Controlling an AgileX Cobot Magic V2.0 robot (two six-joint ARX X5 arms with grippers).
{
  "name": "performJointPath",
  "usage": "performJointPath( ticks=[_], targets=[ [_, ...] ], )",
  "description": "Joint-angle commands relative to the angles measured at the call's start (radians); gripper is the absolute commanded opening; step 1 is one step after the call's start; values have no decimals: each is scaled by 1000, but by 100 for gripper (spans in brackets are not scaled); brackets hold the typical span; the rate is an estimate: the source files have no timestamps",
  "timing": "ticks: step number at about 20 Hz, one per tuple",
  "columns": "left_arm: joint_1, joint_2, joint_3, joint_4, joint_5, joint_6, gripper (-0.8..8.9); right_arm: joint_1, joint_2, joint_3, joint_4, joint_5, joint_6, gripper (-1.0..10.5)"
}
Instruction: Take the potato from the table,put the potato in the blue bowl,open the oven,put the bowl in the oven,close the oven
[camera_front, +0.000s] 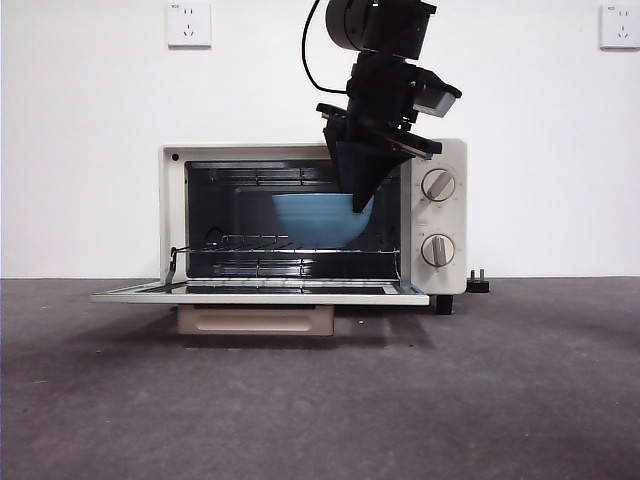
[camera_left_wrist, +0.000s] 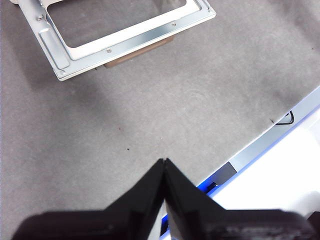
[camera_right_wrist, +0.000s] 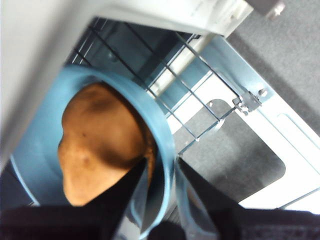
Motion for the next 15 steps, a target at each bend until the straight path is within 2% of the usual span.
performJointPath(
  ticks=[1, 5, 7, 9, 15],
  targets=[
    [-3, -2, 1, 1, -2, 10, -6, 4, 10, 3, -13, 2, -1, 97],
    [-3, -2, 1, 1, -2, 10, -6, 4, 3, 3, -46, 7, -13, 100],
    [-3, -2, 1, 1, -2, 10, -6, 4, 2, 3, -43, 7, -43, 111],
    [-3, -2, 1, 1, -2, 10, -6, 4, 2, 10, -44, 7, -67, 185],
    [-3, -2, 1, -6, -2, 10, -6, 4, 2, 85, -47, 43, -124, 190]
  ],
)
